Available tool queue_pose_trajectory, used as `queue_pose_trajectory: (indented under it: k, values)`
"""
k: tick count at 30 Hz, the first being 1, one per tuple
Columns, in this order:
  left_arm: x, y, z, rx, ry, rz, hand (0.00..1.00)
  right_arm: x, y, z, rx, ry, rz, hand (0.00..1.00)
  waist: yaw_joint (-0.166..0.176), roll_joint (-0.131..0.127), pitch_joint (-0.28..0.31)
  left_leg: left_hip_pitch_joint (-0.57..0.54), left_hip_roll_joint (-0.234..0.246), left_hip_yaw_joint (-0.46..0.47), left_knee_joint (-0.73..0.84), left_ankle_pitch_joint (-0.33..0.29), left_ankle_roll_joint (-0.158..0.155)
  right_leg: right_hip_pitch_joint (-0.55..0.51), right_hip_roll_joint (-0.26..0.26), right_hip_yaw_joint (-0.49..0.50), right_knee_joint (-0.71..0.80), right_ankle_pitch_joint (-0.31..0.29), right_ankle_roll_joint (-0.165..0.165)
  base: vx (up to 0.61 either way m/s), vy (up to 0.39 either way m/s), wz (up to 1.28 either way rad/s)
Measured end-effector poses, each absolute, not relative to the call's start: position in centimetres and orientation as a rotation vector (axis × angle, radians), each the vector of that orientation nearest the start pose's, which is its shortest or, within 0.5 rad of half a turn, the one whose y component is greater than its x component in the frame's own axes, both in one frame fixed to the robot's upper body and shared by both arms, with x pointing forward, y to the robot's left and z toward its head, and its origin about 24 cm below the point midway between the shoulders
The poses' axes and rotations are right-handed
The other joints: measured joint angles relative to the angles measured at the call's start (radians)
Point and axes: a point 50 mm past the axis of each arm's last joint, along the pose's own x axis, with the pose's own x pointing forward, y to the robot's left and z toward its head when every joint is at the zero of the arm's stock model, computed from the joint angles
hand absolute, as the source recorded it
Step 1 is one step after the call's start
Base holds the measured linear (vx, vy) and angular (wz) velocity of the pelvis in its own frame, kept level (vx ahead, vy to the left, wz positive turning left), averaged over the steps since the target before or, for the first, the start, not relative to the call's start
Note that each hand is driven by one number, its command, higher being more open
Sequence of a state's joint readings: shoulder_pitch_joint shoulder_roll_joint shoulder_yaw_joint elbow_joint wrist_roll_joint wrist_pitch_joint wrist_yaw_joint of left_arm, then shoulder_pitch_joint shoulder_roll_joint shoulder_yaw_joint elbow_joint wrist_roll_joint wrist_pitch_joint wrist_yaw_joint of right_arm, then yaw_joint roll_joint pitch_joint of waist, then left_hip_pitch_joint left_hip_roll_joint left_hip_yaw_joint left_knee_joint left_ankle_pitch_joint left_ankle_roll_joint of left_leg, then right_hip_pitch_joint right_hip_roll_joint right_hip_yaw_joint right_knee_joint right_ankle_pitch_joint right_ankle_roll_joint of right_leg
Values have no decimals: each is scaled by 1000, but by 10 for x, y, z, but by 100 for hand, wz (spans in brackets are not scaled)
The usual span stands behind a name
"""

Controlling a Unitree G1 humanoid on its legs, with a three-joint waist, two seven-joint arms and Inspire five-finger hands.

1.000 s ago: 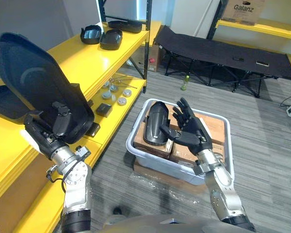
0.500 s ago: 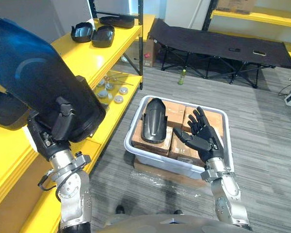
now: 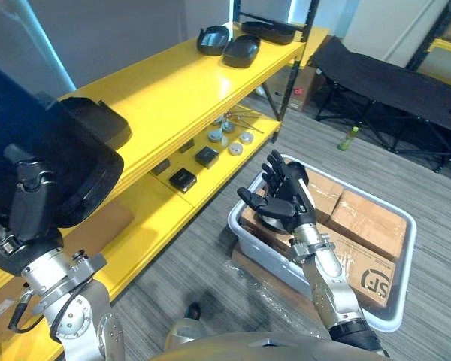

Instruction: Walk over and take three plastic housings, then place them on the shelf

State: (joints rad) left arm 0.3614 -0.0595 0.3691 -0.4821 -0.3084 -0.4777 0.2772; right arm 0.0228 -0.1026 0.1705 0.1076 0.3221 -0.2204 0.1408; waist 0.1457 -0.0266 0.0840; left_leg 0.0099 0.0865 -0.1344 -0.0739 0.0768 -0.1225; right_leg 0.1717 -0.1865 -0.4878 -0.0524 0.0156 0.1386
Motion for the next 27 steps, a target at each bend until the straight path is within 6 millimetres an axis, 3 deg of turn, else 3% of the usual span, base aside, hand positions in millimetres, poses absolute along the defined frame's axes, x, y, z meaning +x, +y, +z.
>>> queue_pose_trajectory:
  k: [4, 8, 9, 11, 12, 14, 15, 18, 24, 25, 26, 27]
  values:
    - [132, 256, 116, -179, -642, 749, 0, 246, -131, 31, 204, -54, 243, 100, 5, -12, 3, -5, -1, -6, 13, 0, 0, 2, -2, -1, 14, -8, -5, -5, -7, 4]
    - [133, 254, 116, -186, -635, 742, 0, 246, -133, 30, 197, -43, 244, 100, -20, -11, 9, -46, 12, -14, 61, -17, -4, 4, 6, -42, 59, -40, -12, -53, -42, 32]
    - [136, 252, 116, -191, -630, 724, 0, 244, -137, 30, 199, -44, 234, 100, -44, -1, 18, -84, 51, 100, 103, -42, 19, 12, 11, -87, 74, -50, -14, -86, -67, 86]
    - [141, 247, 117, -206, -628, 686, 0, 240, -146, 32, 192, -56, 204, 100, -72, -1, 29, -121, 101, 233, 153, -29, 48, 29, 12, -148, 95, -65, -13, -44, -45, 120]
    - [146, 239, 116, -228, -621, 634, 0, 236, -162, 32, 155, -58, 149, 100, -92, 11, 39, -153, 147, 365, 189, -10, 75, 32, 1, -209, 137, -90, -9, -22, 3, 129]
    - [150, 230, 115, -262, -615, 580, 0, 232, -179, 32, 86, -55, 69, 100, -102, 28, 51, -157, 159, 454, 181, 36, 81, 34, -27, -256, 182, -113, 6, -2, 93, 114]
    - [152, 227, 115, -269, -615, 555, 0, 228, -186, 30, 77, -48, 27, 100, -94, 35, 59, -143, 137, 454, 146, 69, 61, 38, -47, -262, 197, -122, 18, 17, 126, 66]
    - [150, 228, 114, -285, -611, 559, 0, 225, -182, 26, 103, -36, 11, 100, -92, 34, 64, -106, 97, 467, 85, 92, 64, 40, -80, -253, 208, -122, 20, 16, 96, 9]
    - [153, 225, 114, -324, -613, 497, 0, 226, -146, 24, 218, -29, 92, 100, -91, 23, 71, -85, 48, 485, 29, 105, 72, 18, -127, -227, 226, -121, 25, -8, 60, -3]
    - [155, 221, 115, -326, -612, 467, 0, 226, -142, 25, 231, -35, 87, 100, -94, 24, 72, -94, 37, 462, 24, 114, 81, 14, -130, -219, 237, -132, 15, -7, 27, 63]
    - [160, 214, 116, -331, -608, 403, 0, 224, -142, 25, 229, -43, 73, 100, -103, 25, 73, -107, 20, 415, 17, 122, 87, 9, -129, -156, 268, -151, -18, -9, 39, 96]
    - [164, 210, 117, -334, -606, 359, 0, 223, -143, 25, 225, -46, 63, 100, -109, 26, 74, -115, 9, 382, 16, 123, 87, 8, -130, -103, 292, -153, -21, -11, 43, 147]
